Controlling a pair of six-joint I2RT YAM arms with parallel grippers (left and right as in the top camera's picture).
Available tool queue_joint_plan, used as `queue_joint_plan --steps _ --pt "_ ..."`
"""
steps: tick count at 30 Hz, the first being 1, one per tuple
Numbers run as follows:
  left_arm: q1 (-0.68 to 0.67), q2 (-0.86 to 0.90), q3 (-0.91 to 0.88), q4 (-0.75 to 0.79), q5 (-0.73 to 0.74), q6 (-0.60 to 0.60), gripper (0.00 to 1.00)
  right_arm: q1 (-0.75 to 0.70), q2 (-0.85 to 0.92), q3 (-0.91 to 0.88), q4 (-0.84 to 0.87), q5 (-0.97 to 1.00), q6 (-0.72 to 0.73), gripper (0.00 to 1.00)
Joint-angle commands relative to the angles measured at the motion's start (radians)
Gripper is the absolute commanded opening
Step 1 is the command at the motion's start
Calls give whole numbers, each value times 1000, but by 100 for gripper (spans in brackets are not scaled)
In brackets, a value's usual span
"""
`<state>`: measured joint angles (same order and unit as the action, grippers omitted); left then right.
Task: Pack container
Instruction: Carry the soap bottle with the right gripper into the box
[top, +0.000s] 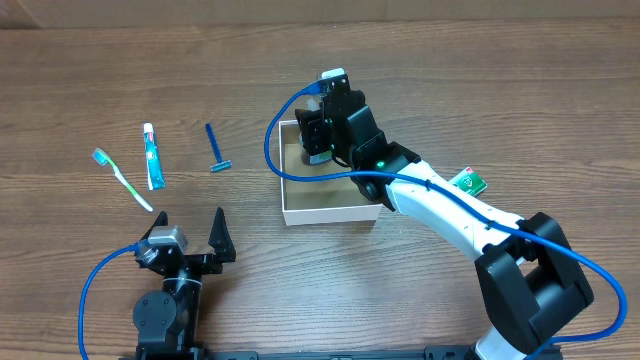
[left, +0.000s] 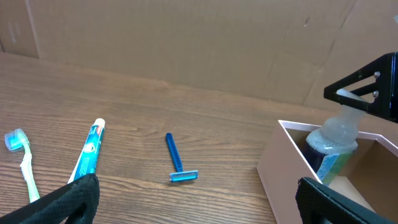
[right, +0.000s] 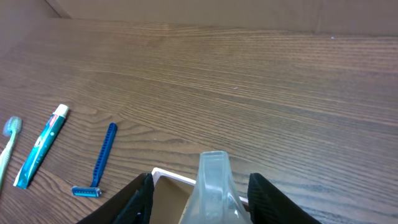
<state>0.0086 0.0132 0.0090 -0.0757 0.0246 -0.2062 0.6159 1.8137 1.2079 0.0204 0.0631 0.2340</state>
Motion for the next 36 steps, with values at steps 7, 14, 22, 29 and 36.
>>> queue_joint_plan --steps 7,14,22,29,36 --pt "6 -9 -4 -2 -6 0 100 6 -16 143 -64 -21 -10 59" --pt "6 -8 -4 -2 -6 0 100 -13 -20 417 -424 -35 -32 72" --pt "6 -8 -4 -2 -6 0 100 -138 -58 516 -845 -82 56 86" --pt "6 -8 -4 -2 -6 0 100 -153 6 506 -936 -114 71 23" --pt "6 -8 -4 -2 -6 0 100 -151 35 413 -884 -130 138 4"
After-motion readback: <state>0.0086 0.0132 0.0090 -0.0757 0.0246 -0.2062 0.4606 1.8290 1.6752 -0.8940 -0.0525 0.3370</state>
